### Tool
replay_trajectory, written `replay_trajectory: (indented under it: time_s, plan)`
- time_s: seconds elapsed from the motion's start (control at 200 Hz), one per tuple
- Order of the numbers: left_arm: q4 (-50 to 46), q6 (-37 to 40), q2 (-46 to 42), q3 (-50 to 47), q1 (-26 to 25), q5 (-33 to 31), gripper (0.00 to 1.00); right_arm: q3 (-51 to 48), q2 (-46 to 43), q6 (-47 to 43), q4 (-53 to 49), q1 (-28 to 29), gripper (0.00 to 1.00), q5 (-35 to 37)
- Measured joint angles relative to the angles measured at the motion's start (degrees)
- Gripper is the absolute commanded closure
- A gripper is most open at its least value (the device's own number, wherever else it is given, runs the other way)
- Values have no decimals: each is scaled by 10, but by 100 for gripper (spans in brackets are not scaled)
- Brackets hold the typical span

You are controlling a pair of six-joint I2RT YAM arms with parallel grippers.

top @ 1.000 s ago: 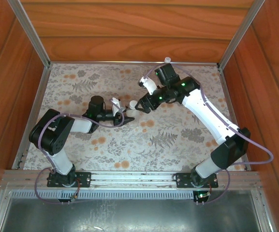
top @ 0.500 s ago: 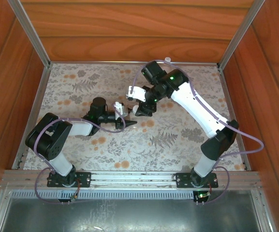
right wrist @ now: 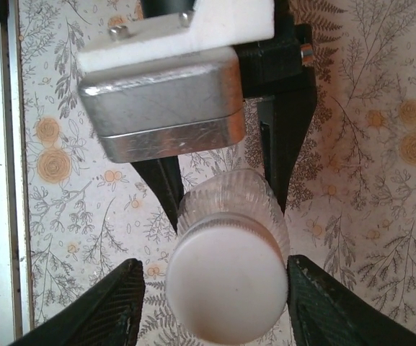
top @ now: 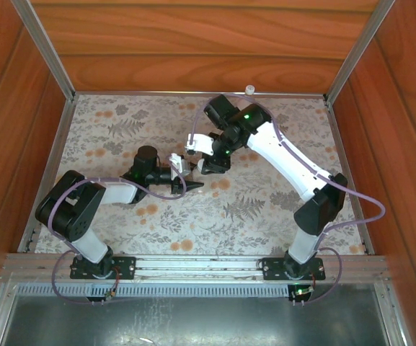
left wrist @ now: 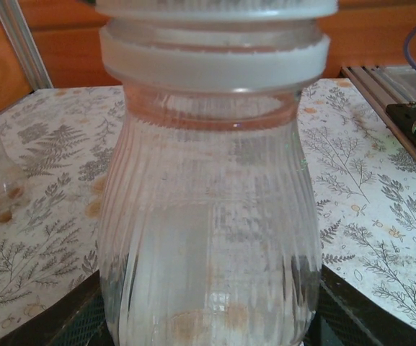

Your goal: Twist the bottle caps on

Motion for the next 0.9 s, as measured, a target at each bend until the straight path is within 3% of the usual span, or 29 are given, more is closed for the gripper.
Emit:
replay_trajectory:
  time_s: [0.175, 0.265, 0.38, 0.44, 0.54, 0.695, 0.78, 0.9]
  plan:
    - [-5, -2, -9, -1, 0, 0, 42, 0, 8, 1, 3, 4, 51, 16]
    - [-7, -8, -11, -1, 0, -1, 41, 0, 8, 6, 7, 5, 68, 24]
    - [-9, -16, -12, -1, 0, -9, 42, -1, 8, 19, 15, 9, 71, 36]
    - [-9, -17, -12, -1, 0, -24, 42, -4, 7, 37, 23, 9, 78, 42]
    - [-5, -22, -14, -1, 0, -77, 42, -8, 6, 127, 52, 12, 82, 77]
    - [0, -24, -17, 12, -11, -183, 42, -8, 7, 350, 93, 13, 86, 142]
    - [0, -16, -17, 18, -19, -228, 42, -9, 6, 463, 104, 12, 75, 160]
    - [-3, -4, -17, 21, -22, -254, 42, -45, -11, 532, 142, 10, 41, 162]
